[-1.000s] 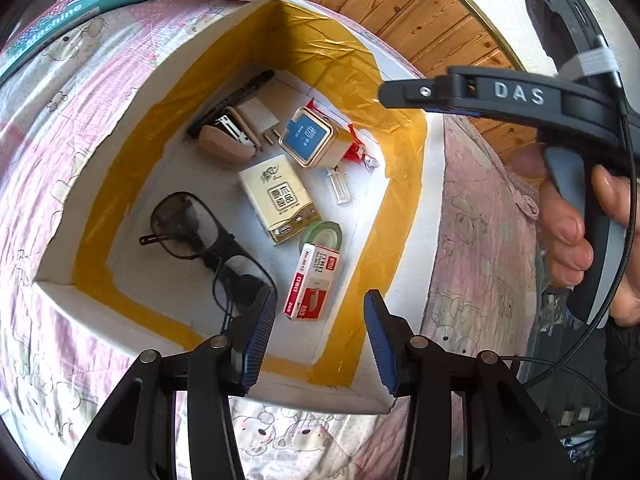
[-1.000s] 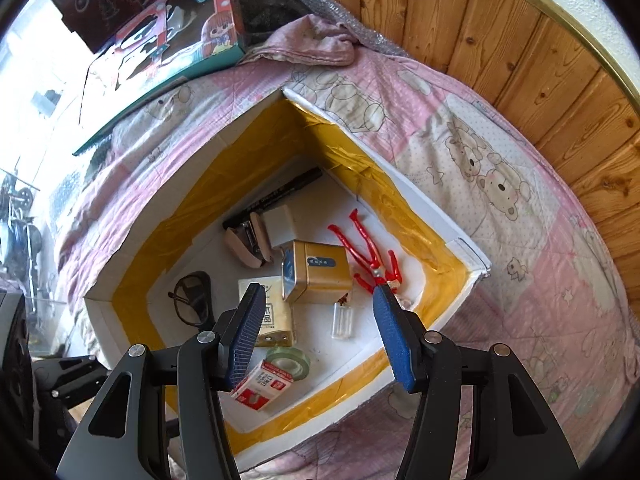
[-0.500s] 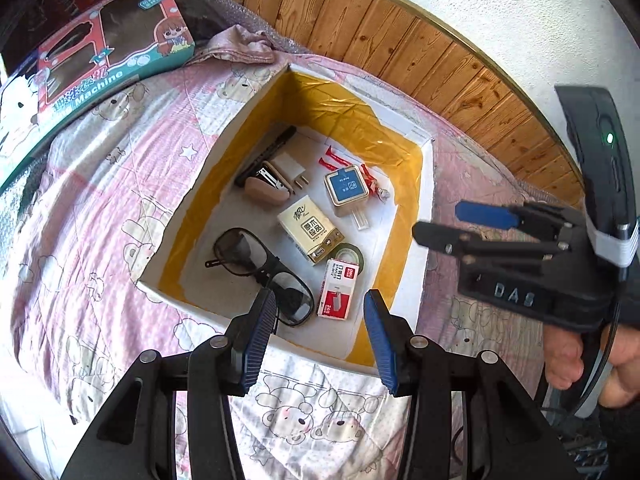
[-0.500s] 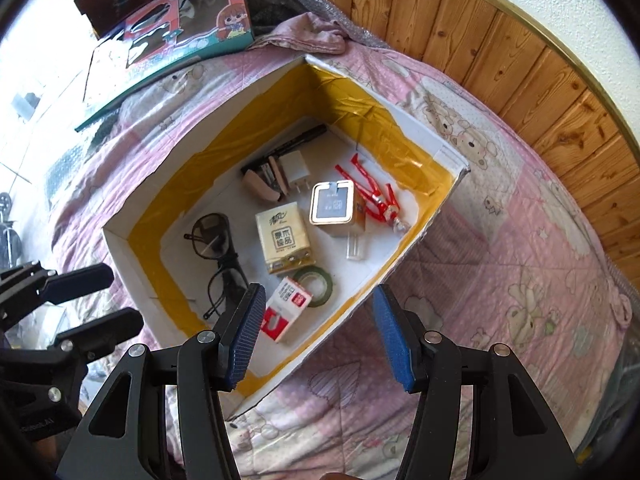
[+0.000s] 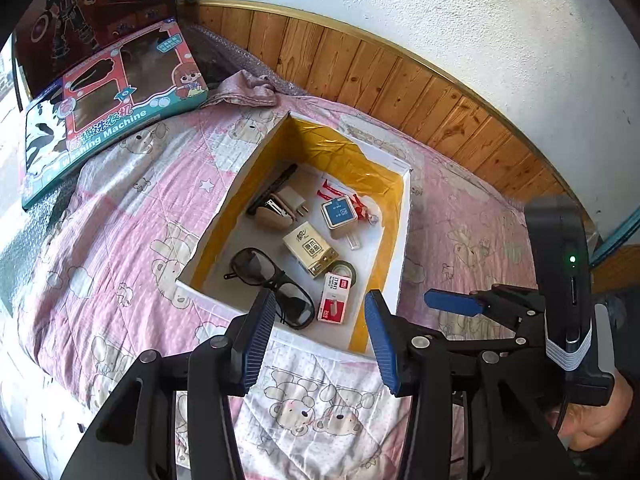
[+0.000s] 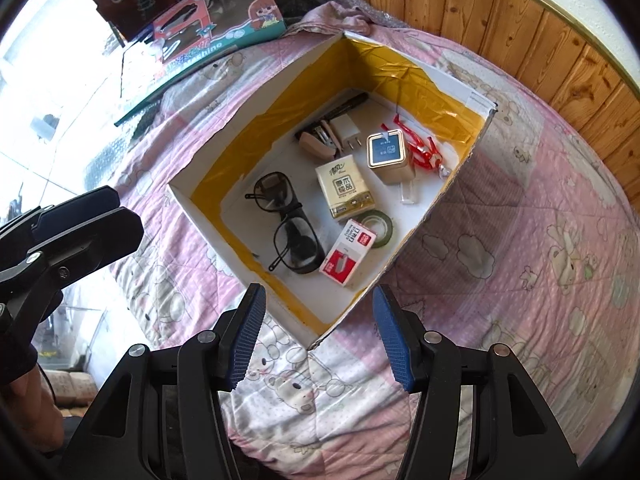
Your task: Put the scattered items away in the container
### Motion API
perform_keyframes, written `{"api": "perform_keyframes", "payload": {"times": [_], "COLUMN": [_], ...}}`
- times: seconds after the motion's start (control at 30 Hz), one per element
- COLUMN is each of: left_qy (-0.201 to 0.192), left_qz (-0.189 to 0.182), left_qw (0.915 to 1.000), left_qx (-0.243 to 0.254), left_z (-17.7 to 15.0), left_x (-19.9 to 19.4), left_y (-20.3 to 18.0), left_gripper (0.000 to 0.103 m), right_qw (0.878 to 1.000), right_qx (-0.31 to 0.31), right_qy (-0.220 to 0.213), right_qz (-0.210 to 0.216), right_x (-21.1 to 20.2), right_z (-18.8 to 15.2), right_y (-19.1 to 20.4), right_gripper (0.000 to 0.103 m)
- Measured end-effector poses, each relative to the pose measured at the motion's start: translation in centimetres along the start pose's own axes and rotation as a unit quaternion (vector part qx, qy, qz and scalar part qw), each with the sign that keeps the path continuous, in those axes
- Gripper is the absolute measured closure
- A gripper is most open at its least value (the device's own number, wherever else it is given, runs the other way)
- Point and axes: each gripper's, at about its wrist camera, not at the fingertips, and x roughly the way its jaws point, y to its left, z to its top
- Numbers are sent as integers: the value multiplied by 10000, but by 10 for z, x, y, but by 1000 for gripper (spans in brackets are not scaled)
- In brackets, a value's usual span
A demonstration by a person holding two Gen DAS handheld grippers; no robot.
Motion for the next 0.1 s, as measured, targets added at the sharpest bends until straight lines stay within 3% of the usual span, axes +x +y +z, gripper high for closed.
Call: {"api": "perform_keyframes", "payload": {"times": [0.1], "left_qy": [-49], "left_qz": [13], "left_qw": [10000], "left_qx": [7], "left_z": [-2], "left_x": [-5], "left_y": [0], "left_gripper": [55], "right_qw": [9999], "right_qx": [-105], "right_qy": [-106], "right_qz": [-49], "right_x": [-9], "right_z": [-1], "right_y": [9], "right_gripper": [44]}}
